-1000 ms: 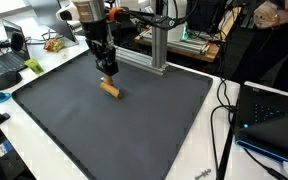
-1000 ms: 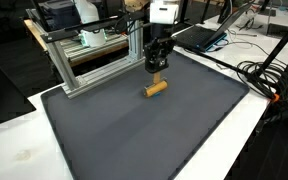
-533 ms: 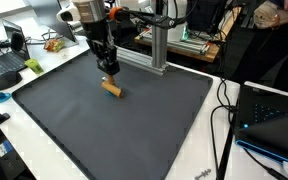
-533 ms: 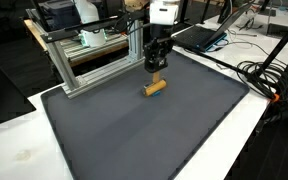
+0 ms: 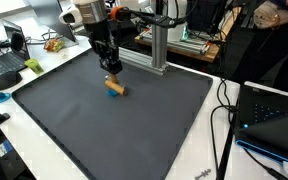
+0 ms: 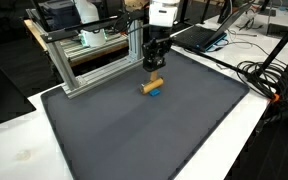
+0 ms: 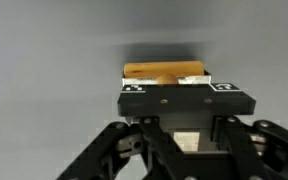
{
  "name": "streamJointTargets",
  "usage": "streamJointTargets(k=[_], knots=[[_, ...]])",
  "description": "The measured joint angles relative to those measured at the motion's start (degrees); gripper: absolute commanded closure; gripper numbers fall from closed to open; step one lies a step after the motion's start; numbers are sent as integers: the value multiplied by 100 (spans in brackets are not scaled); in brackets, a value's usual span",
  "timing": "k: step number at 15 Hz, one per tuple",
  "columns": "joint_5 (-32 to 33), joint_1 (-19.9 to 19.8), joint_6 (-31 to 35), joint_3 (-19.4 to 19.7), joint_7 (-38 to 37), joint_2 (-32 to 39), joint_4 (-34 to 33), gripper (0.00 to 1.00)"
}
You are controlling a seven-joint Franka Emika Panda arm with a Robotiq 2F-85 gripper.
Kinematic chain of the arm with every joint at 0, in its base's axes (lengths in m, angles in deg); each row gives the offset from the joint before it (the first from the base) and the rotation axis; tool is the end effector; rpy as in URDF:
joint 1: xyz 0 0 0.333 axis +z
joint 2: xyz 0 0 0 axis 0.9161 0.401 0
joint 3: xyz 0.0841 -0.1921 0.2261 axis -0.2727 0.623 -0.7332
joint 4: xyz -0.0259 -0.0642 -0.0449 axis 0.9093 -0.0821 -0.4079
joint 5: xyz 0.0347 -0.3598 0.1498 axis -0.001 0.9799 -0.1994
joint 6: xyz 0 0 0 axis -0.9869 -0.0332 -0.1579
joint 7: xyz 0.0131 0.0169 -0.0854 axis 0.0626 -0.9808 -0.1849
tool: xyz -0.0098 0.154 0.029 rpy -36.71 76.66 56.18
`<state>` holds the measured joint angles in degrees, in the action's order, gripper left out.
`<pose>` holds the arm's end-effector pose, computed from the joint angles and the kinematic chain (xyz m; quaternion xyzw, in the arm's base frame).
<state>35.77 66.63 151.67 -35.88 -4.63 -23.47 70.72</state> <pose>0.6067 -0.0095 0.2491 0.9987 -0.0457 -0.0139 0.0160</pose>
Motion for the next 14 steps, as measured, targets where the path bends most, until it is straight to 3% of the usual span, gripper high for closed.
streamJointTargets(k=[9,14], knots=[[96,24,-443,-4,36,-100,122,78],[729,63,-550,-15,808,-1179,610,78]])
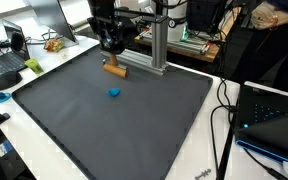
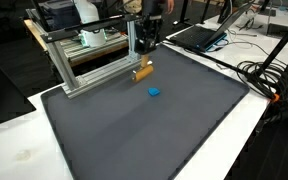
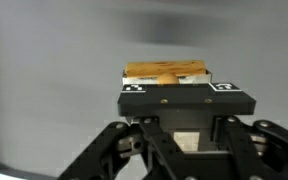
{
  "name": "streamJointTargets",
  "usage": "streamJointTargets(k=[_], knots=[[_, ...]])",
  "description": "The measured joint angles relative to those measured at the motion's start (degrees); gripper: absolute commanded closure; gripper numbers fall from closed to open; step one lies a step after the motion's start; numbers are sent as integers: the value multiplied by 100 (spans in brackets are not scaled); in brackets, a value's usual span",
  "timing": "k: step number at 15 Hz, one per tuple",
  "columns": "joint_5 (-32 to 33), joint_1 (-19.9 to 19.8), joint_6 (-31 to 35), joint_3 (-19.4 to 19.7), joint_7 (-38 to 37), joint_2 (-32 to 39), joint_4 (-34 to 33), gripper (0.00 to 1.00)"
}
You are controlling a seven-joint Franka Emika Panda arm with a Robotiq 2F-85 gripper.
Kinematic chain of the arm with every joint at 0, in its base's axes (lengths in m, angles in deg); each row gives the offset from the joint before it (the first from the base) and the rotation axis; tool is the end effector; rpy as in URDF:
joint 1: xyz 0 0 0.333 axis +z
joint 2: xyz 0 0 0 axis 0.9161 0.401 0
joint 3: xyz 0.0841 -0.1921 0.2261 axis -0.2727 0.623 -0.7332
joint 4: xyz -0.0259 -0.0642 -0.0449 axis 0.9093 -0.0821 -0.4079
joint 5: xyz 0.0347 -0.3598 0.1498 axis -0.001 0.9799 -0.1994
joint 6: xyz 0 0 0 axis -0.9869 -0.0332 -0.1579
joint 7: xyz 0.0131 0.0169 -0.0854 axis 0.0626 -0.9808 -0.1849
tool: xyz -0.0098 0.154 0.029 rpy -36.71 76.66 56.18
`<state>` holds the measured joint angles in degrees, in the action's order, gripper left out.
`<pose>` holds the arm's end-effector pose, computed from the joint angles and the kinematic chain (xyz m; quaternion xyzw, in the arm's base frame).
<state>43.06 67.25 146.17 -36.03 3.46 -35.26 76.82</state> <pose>0.5672 -0.0123 0.3164 0.9955 0.0658 -0.0143 0.0666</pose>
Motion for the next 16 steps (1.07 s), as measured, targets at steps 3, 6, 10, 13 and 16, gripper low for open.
streamJointTargets(k=[3,6,10,13,16], knots=[[16,-1,-124,-14,891,-737,140,78],[-1,-1,-124,-15,1851,-1126,226,78],[-27,3,-45,-14,3116,-1151,275,78],[-128,37,100,-22,3930,-1119,357,53],[-134,51,131,-33,4093,-1101,369,78]])
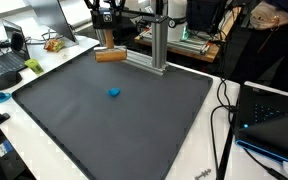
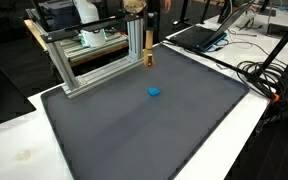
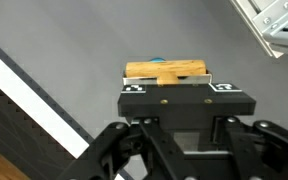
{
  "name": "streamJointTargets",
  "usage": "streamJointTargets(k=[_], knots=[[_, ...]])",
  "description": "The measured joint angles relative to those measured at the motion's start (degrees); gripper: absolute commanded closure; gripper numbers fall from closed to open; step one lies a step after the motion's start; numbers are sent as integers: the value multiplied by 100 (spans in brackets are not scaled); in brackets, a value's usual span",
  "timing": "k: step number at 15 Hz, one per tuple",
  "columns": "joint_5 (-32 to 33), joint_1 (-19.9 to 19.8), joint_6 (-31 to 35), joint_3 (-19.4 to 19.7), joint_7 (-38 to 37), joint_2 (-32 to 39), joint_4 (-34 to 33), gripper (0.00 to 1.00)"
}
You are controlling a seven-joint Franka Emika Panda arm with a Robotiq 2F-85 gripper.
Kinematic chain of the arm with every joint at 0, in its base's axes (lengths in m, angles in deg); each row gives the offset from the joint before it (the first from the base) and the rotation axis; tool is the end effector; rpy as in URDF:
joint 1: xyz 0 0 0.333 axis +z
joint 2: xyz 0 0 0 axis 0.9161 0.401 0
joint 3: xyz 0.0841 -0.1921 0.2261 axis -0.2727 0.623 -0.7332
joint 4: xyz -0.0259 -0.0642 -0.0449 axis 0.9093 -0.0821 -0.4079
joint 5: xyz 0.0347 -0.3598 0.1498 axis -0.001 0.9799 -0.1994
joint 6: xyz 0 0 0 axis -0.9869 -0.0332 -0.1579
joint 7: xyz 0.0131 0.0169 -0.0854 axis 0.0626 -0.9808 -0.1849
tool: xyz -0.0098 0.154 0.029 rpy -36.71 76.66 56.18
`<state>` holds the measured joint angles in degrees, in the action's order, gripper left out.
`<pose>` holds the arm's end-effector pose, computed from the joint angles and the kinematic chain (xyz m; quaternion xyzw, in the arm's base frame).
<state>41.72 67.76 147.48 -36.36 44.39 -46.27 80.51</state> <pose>0.5479 -0.0020 0.3956 0.9094 0.4070 0.0370 0.0765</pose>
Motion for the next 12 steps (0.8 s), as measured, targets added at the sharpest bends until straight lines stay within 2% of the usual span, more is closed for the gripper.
streamJointTargets(k=[5,12], knots=[[16,32,-27,-76,168,77,38,78],[15,75,368,-181,1424,673,67,78]])
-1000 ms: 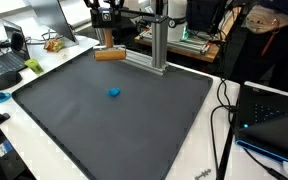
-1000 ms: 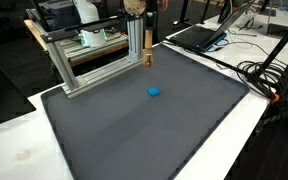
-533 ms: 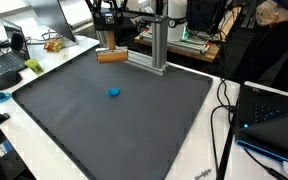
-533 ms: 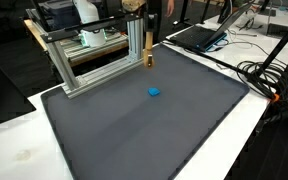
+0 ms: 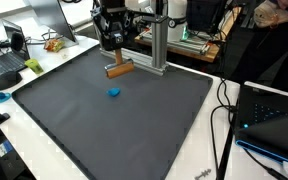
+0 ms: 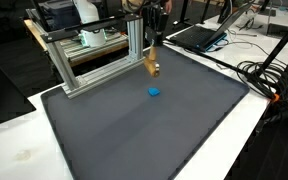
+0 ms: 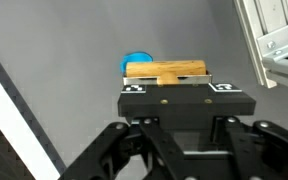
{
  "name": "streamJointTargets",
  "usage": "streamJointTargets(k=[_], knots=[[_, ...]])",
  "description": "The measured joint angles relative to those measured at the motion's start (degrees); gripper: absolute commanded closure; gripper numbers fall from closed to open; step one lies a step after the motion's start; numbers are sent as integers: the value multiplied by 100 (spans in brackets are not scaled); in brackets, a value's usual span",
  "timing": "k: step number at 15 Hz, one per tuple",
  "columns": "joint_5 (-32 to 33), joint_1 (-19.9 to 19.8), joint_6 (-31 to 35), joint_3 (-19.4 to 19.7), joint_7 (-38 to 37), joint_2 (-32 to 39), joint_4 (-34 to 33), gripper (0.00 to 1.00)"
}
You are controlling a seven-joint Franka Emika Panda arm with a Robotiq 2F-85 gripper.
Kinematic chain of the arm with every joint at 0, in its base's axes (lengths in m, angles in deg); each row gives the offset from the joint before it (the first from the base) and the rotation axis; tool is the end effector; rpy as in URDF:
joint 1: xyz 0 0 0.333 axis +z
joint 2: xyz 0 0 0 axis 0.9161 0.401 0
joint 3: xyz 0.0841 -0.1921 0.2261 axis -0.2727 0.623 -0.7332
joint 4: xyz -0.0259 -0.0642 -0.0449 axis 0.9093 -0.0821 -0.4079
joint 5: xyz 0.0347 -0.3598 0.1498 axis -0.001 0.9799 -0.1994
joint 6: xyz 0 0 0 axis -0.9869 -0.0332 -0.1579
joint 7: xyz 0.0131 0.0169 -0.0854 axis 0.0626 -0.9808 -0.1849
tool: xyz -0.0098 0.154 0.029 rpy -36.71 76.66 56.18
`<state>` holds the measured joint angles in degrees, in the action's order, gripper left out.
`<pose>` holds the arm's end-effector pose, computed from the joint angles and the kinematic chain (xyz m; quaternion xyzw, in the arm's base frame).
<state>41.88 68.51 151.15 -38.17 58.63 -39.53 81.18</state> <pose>0.5572 0.0244 0.3315 0.8383 0.5417 0.0014 0.0625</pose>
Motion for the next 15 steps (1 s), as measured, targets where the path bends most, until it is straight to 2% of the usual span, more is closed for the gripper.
streamJointTargets(k=[6,15], knots=[[1,-191,488,10,725,579,-122,78],[0,-326,581,-13,1001,1170,-596,78]])
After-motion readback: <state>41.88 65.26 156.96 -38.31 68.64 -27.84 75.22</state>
